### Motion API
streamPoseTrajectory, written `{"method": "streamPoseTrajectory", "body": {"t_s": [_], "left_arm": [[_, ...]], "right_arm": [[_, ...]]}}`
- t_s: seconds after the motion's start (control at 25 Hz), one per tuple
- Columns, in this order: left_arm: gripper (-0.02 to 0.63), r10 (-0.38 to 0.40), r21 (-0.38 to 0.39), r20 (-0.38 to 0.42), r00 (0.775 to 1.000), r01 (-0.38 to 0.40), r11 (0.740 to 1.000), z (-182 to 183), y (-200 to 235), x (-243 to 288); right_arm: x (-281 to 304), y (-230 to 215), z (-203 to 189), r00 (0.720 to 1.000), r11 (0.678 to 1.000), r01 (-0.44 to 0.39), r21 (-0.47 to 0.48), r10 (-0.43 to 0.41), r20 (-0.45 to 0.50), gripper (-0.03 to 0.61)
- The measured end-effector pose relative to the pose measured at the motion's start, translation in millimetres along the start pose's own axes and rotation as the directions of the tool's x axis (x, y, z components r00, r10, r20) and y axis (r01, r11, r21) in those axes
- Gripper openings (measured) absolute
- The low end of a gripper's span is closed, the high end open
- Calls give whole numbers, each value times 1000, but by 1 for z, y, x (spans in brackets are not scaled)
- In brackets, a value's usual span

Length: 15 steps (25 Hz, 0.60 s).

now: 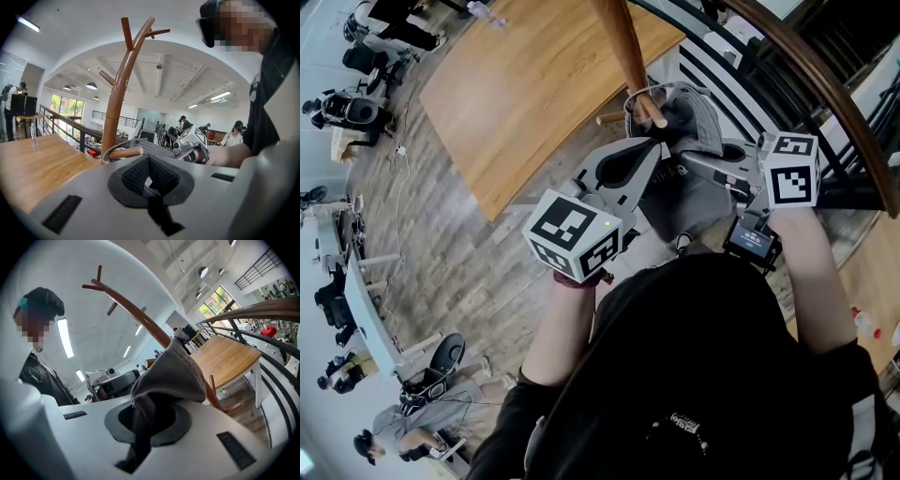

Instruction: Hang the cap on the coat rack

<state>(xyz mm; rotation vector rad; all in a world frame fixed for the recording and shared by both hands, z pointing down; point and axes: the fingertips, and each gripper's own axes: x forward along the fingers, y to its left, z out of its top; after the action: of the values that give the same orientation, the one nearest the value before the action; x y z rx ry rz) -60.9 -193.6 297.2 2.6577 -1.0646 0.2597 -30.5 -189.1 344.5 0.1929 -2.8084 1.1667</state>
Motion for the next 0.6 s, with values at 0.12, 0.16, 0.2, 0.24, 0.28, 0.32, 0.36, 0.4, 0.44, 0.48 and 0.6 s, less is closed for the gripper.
{"method": "streamPoseTrajectory", "body": {"t_s": [0.12, 0.16, 0.2, 0.24, 0.28, 0.32, 0.36, 0.4, 0.44, 0.48, 0.6], "left_arm": [[4, 10, 2, -10, 1000, -10, 1000, -1, 2, -1], [5, 13, 1, -13, 1000, -13, 1000, -1, 3, -2], [5, 16, 0, -16, 1000, -16, 1000, -1, 3, -3], [5, 19, -2, -18, 1000, -19, 1000, -1, 5, -3], [5, 22, -4, -19, 1000, -22, 1000, -1, 6, -4], [5, 25, -5, -21, 999, -25, 1000, -1, 7, -4], [5, 28, -6, -22, 999, -28, 1000, -2, 9, -5], [5, 32, -8, -24, 999, -32, 999, -2, 11, -5], [5, 36, -10, -26, 999, -36, 999, -4, 12, -5], [5, 40, -13, -30, 999, -40, 999, -5, 14, -5], [5, 47, -31, -41, 998, -49, 998, -14, 17, -6]], "right_arm": [[1, -1, 0, 1000, 1000, -4, 6, 4, -7, 20], [2, -1, 0, 1000, 1000, -3, 6, 4, -11, 20], [3, -1, 0, 1000, 1000, -3, 6, 3, -16, 20], [4, -2, 1, 1000, 1000, -3, 5, 4, -20, 20], [5, -2, 1, 1000, 1000, -4, 3, 4, -25, 20], [6, -2, 2, 1000, 1000, -3, 1, 3, -28, 20], [8, -4, 2, 1000, 1000, -1, 0, 1, -30, 20], [9, -6, 3, 999, 1000, 4, 0, -4, -32, 20], [10, -8, 3, 999, 1000, 10, 1, -10, -32, 20], [11, -11, 2, 999, 1000, 18, 5, -17, -33, 20], [13, -20, -3, 999, 999, 34, 20, -33, -34, 20]]}}
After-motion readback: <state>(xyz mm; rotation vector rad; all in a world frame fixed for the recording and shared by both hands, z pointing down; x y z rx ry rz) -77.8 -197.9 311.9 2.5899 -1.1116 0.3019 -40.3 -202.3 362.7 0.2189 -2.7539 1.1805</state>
